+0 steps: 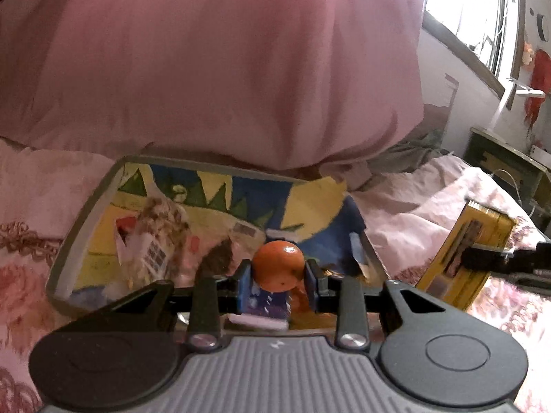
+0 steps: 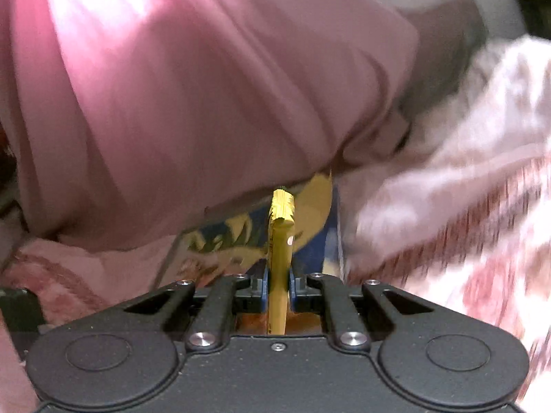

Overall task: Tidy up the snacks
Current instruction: 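Carry the orange and yellow bar over the tray with both tools, then open both tools to drop the orange and yellow bar into the tray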

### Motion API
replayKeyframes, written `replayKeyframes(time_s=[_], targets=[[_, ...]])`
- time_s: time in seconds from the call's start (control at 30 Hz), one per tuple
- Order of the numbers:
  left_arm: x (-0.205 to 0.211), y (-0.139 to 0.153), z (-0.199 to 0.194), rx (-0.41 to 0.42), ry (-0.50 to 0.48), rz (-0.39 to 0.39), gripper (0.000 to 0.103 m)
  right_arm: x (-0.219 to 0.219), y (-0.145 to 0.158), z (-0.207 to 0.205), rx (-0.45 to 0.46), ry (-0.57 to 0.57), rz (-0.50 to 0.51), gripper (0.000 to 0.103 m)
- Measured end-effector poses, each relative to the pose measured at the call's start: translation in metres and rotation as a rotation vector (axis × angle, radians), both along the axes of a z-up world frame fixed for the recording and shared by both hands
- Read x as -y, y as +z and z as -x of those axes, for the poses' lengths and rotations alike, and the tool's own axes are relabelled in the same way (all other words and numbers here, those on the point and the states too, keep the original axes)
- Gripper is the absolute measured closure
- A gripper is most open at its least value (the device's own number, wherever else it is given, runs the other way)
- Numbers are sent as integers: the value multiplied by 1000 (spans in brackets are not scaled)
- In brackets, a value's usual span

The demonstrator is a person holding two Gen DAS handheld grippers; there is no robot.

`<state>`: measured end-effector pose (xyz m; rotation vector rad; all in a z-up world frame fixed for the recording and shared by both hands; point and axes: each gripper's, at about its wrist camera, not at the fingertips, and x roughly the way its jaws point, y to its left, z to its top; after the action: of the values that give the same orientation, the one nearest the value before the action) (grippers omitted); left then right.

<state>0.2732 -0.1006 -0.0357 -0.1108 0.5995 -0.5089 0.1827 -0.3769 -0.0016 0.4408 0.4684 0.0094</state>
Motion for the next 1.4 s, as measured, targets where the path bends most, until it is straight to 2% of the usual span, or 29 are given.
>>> replayKeyframes(time_s=[0.07, 0.17, 0.3, 0.5, 0.57, 0.67, 0.87, 1.1, 1.17, 1.23, 1.4], targets=[[-1, -5, -9, 5, 11, -10, 68, -5, 1, -15, 10, 0, 60, 91], [-3, -14, -26, -32, 29, -7, 68, -15, -1, -42, 13, 3, 127, 91], [6, -23, -41, -35, 15, -25, 68, -37, -10, -74, 4, 24, 278, 91], [13, -35, -52, -29, 11, -73, 68, -68, -35, -93, -56, 72, 466, 91], [11, -37, -54, -37, 16, -66, 68, -76, -41, -95, -73, 87, 512, 91], [9, -36, -56, -47, 14, -50, 67, -82, -49, -103, -94, 99, 510, 89], [-3, -37, -62, -101, 27, 35, 67, -83, -52, -107, -107, 109, 437, 79], [0, -38, -62, -101, 25, 31, 66, -83, -54, -108, -128, 127, 378, 70], [0, -37, -61, -101, 21, 39, 63, -81, -53, -106, -133, 131, 361, 66], [-2, -37, -62, -109, 23, 55, 56, -79, -53, -105, -137, 132, 341, 56], [-6, -36, -63, -126, 34, 86, 52, -78, -52, -102, -143, 140, 313, 46]])
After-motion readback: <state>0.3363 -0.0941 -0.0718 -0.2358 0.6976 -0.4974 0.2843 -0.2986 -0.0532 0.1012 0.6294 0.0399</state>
